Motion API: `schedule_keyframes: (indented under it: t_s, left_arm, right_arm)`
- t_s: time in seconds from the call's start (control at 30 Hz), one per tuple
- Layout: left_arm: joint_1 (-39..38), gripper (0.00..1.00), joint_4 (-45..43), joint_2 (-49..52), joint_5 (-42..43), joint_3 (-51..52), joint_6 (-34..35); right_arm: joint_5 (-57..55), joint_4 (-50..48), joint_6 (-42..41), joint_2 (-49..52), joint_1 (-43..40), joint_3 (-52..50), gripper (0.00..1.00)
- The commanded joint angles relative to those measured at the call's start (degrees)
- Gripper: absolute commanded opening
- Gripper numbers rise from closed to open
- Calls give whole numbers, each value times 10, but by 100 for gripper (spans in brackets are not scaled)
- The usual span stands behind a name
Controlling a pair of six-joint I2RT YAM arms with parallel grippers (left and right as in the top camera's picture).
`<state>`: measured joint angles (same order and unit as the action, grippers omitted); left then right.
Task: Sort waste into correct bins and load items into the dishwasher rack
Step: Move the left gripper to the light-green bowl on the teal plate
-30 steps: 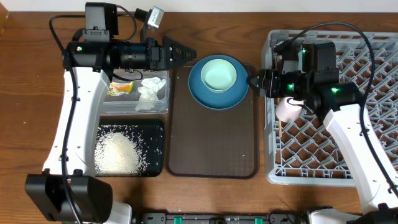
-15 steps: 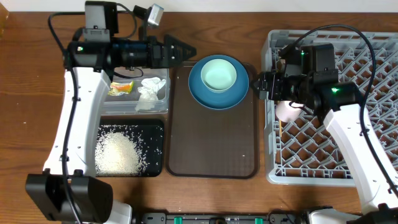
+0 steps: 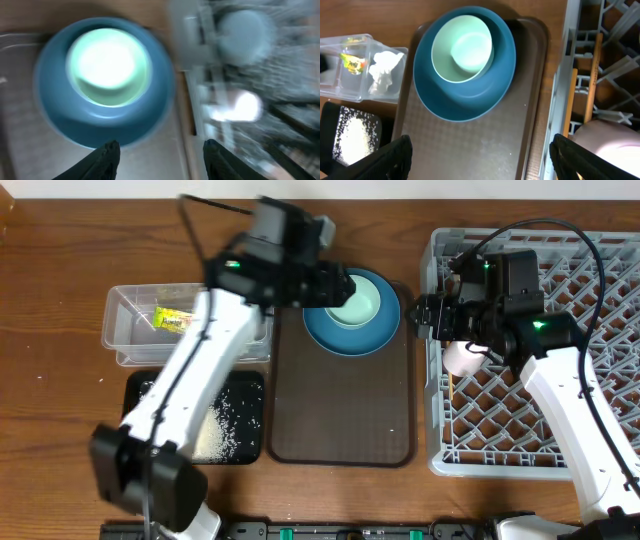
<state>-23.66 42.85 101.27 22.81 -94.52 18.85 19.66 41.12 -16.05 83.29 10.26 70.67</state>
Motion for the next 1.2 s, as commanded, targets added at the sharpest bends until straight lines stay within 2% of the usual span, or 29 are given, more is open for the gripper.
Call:
schedule_keyframes:
  t_s: [0.0, 0.1, 0.3, 0.6, 0.83, 1.17]
  left_arm:
    - [-30, 57, -14, 34, -191, -2, 53]
    - [-43, 51, -34, 67, -227, -2, 55]
    - [-41, 49, -51, 138, -276, -2, 96]
    - [-41, 49, -79, 203, -275, -2, 98]
    - [-41, 45, -76, 223, -276, -2, 102]
    - [-42, 23, -78, 231, -276, 3, 104]
  right_arm:
    - [-2, 5, 5, 0, 4, -2, 86]
    - [-2, 7, 5, 0, 4, -2, 86]
    - [-2, 7, 5, 0, 3, -2, 86]
    - [-2, 7, 5, 0, 3, -2, 86]
    - [-2, 7, 14, 0, 2, -2, 86]
    - [-2, 7, 16, 0, 2, -2, 88]
